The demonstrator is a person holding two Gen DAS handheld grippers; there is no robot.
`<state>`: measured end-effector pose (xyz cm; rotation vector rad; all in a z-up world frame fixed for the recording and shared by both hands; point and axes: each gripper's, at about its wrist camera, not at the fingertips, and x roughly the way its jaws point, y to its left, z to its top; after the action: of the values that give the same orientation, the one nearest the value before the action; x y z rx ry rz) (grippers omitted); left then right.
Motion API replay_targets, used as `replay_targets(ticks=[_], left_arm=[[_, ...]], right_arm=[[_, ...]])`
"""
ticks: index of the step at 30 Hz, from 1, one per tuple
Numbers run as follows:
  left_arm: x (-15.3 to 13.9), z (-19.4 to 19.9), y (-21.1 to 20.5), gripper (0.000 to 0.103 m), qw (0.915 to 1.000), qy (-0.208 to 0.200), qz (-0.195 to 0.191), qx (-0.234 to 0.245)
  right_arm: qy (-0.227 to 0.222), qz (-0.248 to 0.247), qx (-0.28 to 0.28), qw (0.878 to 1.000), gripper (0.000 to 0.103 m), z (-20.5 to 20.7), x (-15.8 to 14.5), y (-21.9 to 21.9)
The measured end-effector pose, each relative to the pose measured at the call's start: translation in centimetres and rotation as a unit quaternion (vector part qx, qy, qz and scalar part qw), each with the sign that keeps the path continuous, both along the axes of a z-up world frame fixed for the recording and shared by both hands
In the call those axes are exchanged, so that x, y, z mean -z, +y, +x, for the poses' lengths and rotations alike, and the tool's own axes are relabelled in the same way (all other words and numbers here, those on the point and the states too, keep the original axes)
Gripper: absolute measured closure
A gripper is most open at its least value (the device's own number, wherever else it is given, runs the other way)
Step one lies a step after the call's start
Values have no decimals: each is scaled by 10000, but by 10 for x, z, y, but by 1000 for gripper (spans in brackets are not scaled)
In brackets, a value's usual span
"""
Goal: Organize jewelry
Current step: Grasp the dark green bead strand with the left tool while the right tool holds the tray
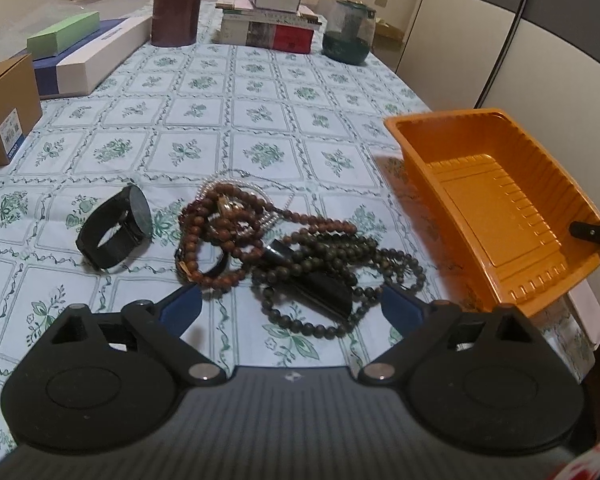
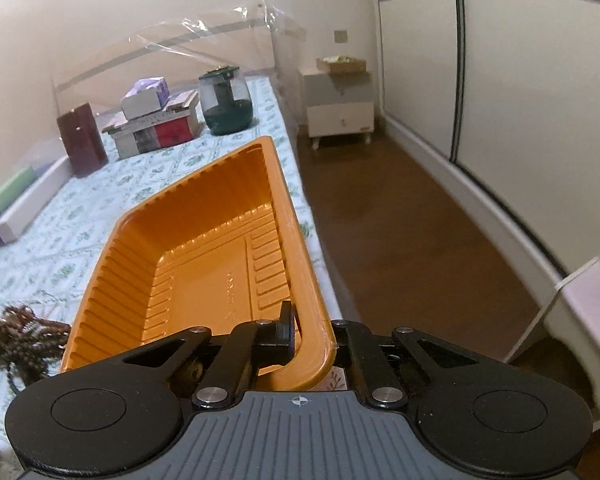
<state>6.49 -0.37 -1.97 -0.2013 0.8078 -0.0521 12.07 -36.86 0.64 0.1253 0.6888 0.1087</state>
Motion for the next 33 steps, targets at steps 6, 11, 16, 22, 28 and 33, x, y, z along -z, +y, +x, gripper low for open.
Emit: replay_targets(ticks=[6,11,16,22,28,33], left_arm=[[5,0,10,14,9999,-146,-82,22],[14,0,17,19,9998,-174,-110,10],[19,3,12,45,9992,-260,124,261],[25,12,-1,69,9915,-294,886,902],[25,15,-11,100,9798,-369,1462,1310],[2,23,-3,103,9765,-544,1511,1436]], right_arm=[[-98,-381,21,9992,97,-5,-11,23],[-97,-452,120,9989,97,-6,-14,28],[-121,-545,146,9983,97,-9,-16,33],[-135,-576,134,9982,97,-8,-16,36],[-117,-556,150,9983,97,-9,-16,36],[-134,-552,143,9983,97,-9,-14,35]])
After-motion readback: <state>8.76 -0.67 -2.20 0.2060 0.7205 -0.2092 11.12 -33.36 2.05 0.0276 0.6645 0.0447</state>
